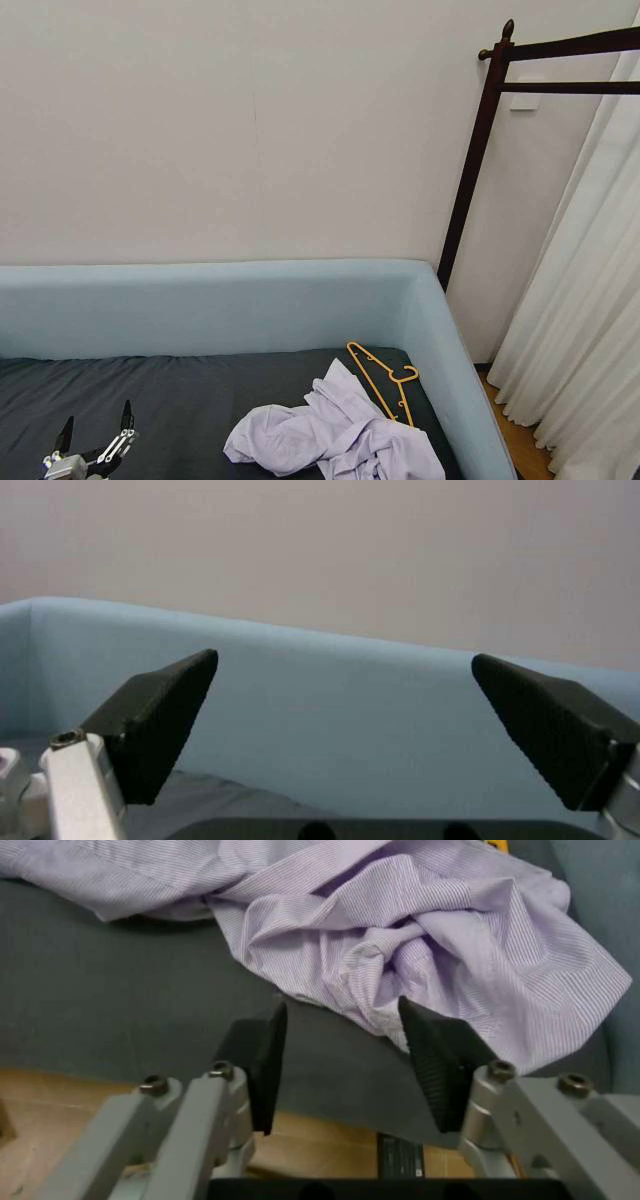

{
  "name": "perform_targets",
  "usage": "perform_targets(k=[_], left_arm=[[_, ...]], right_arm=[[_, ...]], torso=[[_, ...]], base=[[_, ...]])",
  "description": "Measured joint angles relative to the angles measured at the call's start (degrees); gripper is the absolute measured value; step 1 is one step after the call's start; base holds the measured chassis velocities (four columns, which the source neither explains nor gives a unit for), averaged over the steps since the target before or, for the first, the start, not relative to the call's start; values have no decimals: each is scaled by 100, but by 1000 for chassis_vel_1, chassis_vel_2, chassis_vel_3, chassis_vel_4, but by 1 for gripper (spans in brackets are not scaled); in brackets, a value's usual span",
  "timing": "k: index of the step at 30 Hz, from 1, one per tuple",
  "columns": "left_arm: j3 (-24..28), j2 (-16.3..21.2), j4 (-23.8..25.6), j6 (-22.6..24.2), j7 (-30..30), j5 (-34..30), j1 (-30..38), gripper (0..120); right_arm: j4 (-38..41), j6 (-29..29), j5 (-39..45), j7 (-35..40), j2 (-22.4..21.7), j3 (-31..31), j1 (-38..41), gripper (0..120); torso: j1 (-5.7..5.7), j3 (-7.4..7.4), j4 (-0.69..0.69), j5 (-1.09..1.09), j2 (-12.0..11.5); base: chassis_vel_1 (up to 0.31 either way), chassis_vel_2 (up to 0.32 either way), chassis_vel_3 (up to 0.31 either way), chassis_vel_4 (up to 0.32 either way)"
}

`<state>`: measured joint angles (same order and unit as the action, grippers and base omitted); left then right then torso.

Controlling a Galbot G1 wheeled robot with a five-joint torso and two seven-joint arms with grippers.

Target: Pick up the clothes from the sofa and hang them on the clothes hanger.

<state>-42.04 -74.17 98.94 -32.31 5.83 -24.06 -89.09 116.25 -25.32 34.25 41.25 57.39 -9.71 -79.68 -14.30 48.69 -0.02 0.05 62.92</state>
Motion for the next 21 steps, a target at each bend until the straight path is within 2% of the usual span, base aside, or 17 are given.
perform_targets(k=[2, 3, 4, 5, 7, 8, 9, 11, 12, 14, 15, 16, 19, 20, 21], left_arm=[[10, 8, -9, 2, 0, -1, 30, 100], [17, 10, -13, 8, 0, -1, 42, 100], [17, 10, -13, 8, 0, -1, 42, 100], [29, 10, -17, 18, 0, -1, 57, 100], [57, 5, -18, 36, 2, 8, 78, 100], [57, 5, -18, 36, 2, 8, 78, 100], [80, -8, -11, 49, 4, 23, 83, 100], [97, -22, 16, 56, 5, 47, 78, 100], [97, -22, 16, 56, 5, 47, 78, 100], [96, -24, 30, 59, 5, 66, 59, 100], [84, -24, 31, 60, 4, 68, 52, 100], [84, -24, 31, 60, 4, 68, 52, 100], [42, -23, 32, 61, 6, 69, 36, 100], [34, -23, 32, 60, 7, 69, 30, 100], [34, -23, 32, 60, 7, 69, 30, 100]], right_arm=[[80, 236, 104, -376, -84, 240, 18, 59], [56, 512, 141, -694, -116, 408, 78, 62], [56, 512, 141, -694, -116, 408, 78, 62], [-63, 850, 177, -1074, -136, 609, 210, 67], [-691, 1529, 223, -2005, -132, 1054, 659, 76], [-691, 1529, 223, -2005, -132, 1054, 659, 76], [-1290, 1757, 196, -2725, -110, 1322, 1004, 84], [-2161, 1797, 133, -3689, -72, 1641, 1480, 91], [-2161, 1797, 133, -3689, -72, 1641, 1480, 91], [-3041, 1779, -1, -4810, -12, 1914, 1866, 98], [-3449, 1765, -159, -5397, 32, 2051, 2008, 100], [-3449, 1765, -159, -5397, 32, 2051, 2008, 100], [-4375, 1784, -951, -6922, 168, 2457, 2279, 100], [-4586, 1812, -1173, -7228, 195, 2541, 2330, 100], [-4586, 1812, -1173, -7228, 195, 2541, 2330, 100]], torso=[[0, 0, -1, 1, 0], [0, 0, -2, 1, 0], [0, 0, -2, 1, 0], [0, 0, -1, 1, 0], [-1, 1, 0, 2, 0], [-1, 1, 0, 2, 0], [-1, 1, 1, 2, 0], [-2, 2, 2, 2, -1], [-2, 2, 2, 2, -1], [-3, 2, 1, 2, -2], [-3, 2, 1, 3, -2], [-3, 2, 1, 3, -2], [-2, 2, 0, 1, -1], [-2, 2, -1, 2, -1], [-2, 2, -1, 2, -1]], base=[[0, 0, 0, 0], [0, 0, 0, 0], [0, 0, 0, 0], [0, 0, 0, 0], [0, 0, 0, 0], [0, 0, 0, 0], [0, 0, 0, 0], [0, 0, 0, 0], [0, 0, 0, 0], [0, 0, 0, 0], [0, 0, 0, 0], [0, 0, 0, 0], [0, 0, 0, 0], [0, 0, 0, 0], [0, 0, 0, 0]])
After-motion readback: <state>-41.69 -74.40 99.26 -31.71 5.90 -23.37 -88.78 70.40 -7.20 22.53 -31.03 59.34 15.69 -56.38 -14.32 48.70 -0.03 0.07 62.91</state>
